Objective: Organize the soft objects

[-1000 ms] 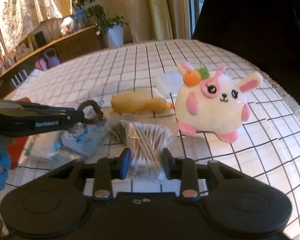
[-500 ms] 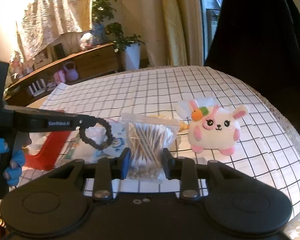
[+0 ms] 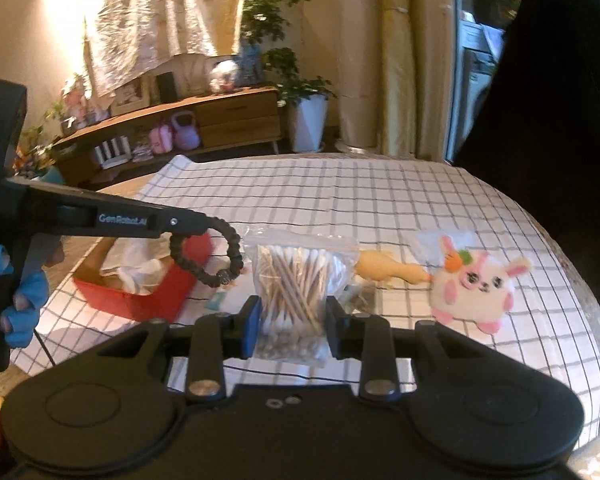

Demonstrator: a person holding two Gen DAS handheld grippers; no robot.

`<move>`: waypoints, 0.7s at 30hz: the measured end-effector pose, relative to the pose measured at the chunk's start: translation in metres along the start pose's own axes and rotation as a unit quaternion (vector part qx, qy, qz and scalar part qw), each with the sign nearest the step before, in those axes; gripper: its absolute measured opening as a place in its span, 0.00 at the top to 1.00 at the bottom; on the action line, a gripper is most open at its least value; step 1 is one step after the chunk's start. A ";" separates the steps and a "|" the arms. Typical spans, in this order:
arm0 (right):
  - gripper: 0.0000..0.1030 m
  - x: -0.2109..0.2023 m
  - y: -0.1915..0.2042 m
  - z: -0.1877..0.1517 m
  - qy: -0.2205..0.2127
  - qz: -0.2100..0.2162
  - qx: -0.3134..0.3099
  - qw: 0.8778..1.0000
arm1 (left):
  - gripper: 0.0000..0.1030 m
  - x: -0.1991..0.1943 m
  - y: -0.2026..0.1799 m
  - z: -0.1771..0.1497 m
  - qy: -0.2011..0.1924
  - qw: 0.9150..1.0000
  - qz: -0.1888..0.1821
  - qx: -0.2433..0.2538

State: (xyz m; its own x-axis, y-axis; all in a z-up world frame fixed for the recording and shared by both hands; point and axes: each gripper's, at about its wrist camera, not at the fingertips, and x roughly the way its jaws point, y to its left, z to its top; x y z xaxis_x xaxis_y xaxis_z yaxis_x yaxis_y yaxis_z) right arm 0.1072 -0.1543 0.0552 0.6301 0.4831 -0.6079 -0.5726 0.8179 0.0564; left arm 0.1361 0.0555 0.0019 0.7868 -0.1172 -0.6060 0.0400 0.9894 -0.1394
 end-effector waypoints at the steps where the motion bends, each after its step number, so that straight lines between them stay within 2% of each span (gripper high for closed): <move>1: 0.69 0.002 0.005 0.003 0.000 0.004 -0.005 1.000 | 0.91 -0.004 0.005 0.000 -0.002 1.000 0.001 -0.003; 8: 0.69 0.017 0.050 0.021 -0.008 0.029 -0.040 0.999 | 0.91 -0.024 0.038 -0.001 -0.014 1.000 0.017 -0.016; 21: 0.69 0.065 0.113 0.047 0.009 0.069 -0.079 0.994 | 0.91 -0.040 0.113 -0.006 -0.004 0.997 0.060 -0.043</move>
State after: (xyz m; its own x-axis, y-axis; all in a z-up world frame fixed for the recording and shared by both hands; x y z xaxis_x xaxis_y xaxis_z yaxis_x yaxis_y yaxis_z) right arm 0.1078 -0.0155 0.0594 0.5318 0.5800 -0.6171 -0.7287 0.6846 0.0155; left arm 0.1054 0.1719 0.0054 0.7881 0.0026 -0.6155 -0.1072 0.9853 -0.1331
